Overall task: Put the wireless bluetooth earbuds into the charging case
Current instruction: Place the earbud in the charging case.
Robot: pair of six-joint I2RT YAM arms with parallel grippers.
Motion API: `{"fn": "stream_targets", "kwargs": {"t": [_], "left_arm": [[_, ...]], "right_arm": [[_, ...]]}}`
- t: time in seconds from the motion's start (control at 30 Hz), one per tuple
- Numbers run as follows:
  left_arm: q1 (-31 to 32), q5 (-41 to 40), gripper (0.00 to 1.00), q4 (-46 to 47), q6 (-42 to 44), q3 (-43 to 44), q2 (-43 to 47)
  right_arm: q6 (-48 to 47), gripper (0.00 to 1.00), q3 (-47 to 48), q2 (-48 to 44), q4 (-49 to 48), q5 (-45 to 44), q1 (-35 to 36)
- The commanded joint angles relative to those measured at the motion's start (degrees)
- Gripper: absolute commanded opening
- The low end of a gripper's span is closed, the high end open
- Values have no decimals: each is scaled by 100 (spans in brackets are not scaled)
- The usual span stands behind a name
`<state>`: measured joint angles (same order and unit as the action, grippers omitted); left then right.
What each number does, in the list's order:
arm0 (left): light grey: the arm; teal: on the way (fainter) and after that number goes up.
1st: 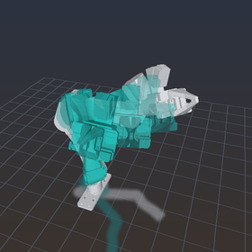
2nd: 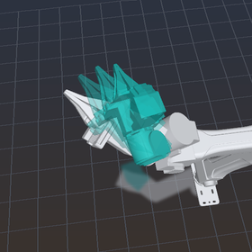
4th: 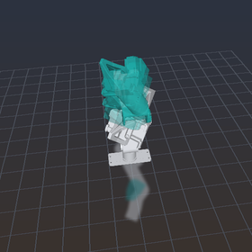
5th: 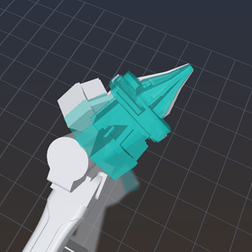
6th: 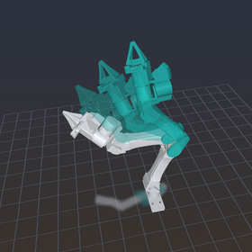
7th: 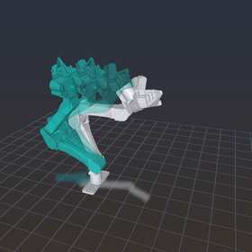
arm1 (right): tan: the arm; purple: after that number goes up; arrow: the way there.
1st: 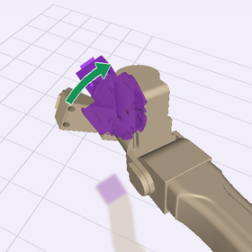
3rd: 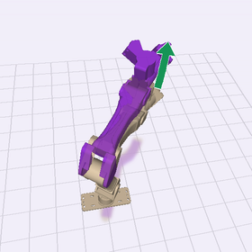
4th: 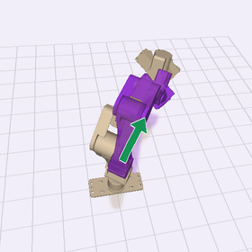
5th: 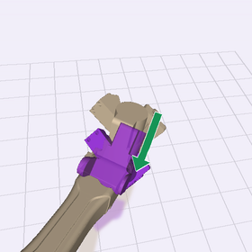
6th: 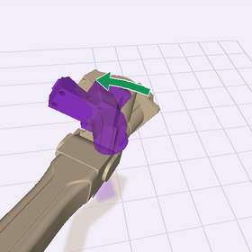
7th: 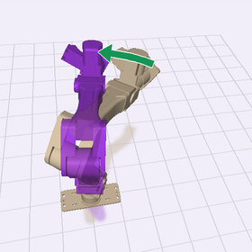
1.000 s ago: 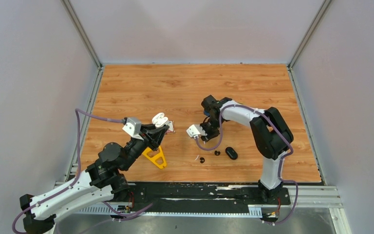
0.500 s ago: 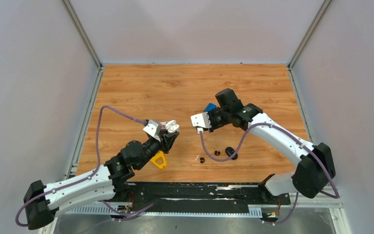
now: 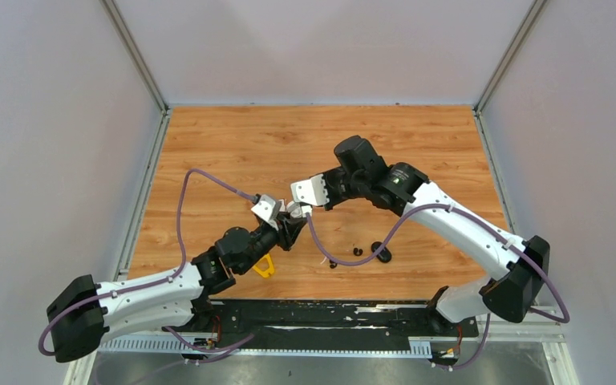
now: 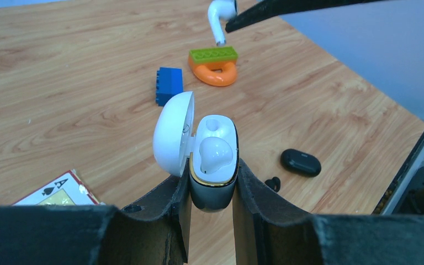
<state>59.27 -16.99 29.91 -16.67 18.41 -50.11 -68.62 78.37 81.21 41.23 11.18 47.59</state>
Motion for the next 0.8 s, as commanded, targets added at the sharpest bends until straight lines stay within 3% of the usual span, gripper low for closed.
{"fn": "stream_targets", "kwargs": {"t": [0.0, 0.27, 0.77], "left_arm": [[12, 64, 0, 539, -130, 255, 53], [15, 373, 0, 826, -345, 322, 88], [10, 570, 0, 625, -645, 586, 252]], "right_arm": [[62, 13, 555, -275, 624, -520, 103], [-426, 13, 342, -659, 574, -1673, 862], [-866, 14, 338, -652, 307, -2355, 1612]]}}
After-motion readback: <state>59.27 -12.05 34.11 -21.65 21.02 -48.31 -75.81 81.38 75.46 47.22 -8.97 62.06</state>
